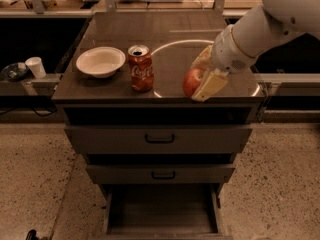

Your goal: Place apple into bottom drawer

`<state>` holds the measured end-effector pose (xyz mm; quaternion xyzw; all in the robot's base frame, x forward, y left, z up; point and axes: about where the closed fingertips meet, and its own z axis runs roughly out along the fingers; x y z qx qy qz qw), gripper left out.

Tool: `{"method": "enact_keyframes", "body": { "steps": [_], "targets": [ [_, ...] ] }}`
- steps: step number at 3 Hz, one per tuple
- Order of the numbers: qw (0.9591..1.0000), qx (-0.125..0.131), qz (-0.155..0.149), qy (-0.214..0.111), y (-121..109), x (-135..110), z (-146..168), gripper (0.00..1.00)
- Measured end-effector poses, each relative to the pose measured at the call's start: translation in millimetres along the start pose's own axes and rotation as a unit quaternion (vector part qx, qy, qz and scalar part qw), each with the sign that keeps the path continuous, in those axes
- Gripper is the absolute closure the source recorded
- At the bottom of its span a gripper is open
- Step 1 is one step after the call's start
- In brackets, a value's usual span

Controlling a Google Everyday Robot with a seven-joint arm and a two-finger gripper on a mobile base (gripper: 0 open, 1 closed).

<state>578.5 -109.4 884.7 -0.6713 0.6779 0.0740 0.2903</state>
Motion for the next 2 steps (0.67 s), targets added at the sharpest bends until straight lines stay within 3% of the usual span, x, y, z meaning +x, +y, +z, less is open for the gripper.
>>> {"method": "enact_keyframes", "body": {
  "steps": [1,2],
  "targets": [
    [0.9988,-0.024,0.01,-0.04,64,11,21,1.0],
    [0.9976,-0.056,0.026,-0.031,96,30,38,1.0]
  ]
}}
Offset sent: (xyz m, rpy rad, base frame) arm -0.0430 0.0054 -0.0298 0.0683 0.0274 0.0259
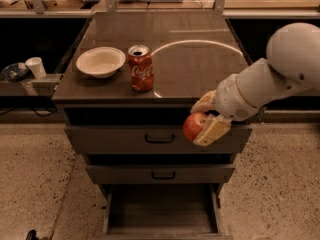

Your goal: Place apple into bottom drawer

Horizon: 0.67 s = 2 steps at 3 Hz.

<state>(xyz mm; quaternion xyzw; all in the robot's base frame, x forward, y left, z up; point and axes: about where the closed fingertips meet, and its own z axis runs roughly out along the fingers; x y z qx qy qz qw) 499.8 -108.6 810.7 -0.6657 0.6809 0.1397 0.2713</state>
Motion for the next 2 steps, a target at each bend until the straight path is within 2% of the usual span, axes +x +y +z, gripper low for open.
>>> {"method": "enact_keyframes", "body": {
  "steps": [1,2],
  "targets": [
    [0.9998,0.014,0.015,-0.008,-3,4,7,1.0],
    [0.9964,0.017,0.047,-0.069,12,26,50,1.0]
  ]
}}
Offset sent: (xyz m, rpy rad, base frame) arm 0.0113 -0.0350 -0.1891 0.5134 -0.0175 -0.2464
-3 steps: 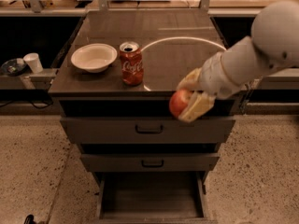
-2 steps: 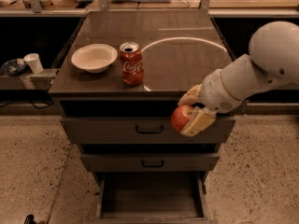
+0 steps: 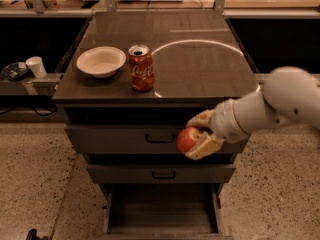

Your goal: Place apple into bottom drawer

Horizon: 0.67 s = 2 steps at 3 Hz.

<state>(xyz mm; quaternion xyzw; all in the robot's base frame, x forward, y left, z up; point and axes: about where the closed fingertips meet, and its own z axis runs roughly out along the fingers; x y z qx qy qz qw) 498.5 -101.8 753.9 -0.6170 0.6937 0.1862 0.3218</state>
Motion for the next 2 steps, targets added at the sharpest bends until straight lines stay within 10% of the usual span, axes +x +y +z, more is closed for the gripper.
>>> {"method": "enact_keyframes", "body": {
  "steps": [1,2],
  "targets": [
    [0.9929,0.043,0.041,-0.103,-1,72,39,1.0],
    [0.99,0.077,0.024,-0.116,-7,108,37,1.0]
  ]
}}
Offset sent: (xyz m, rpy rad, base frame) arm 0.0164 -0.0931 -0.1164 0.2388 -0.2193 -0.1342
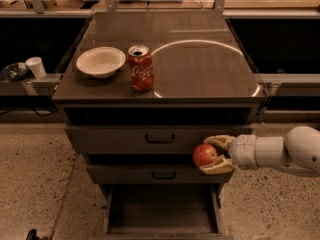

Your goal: Place apple into bottom drawer

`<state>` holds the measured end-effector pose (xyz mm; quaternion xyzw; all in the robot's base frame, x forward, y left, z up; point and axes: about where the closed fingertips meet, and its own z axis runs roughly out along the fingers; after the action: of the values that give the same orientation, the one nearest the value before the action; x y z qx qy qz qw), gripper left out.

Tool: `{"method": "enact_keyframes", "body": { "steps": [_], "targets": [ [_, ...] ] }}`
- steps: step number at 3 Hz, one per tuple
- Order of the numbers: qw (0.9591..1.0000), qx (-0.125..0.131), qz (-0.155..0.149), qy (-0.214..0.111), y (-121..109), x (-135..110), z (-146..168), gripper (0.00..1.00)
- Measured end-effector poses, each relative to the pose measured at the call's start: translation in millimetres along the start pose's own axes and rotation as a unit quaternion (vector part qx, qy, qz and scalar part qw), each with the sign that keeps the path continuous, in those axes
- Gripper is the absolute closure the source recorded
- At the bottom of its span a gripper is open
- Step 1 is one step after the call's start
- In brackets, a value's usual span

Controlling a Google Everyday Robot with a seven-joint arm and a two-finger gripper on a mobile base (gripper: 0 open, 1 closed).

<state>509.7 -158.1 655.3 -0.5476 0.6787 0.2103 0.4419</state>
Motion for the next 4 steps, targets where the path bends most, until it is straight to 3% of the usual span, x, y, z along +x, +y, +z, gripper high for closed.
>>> {"method": "enact_keyframes", "body": {
  "steps": [1,2,3,4],
  "targets": [
    [1.0,-0.009,-0.002,-0.001,7,7,6,1.0],
    [0.9973,-0.072,0.015,-0.003,51,51,50,1.0],
    [0.9891,-0.14,0.019,0.043,119,134,96,1.0],
    [0.9896,-0.119,-0.021,0.078,112,155,90,1.0]
  ]
}}
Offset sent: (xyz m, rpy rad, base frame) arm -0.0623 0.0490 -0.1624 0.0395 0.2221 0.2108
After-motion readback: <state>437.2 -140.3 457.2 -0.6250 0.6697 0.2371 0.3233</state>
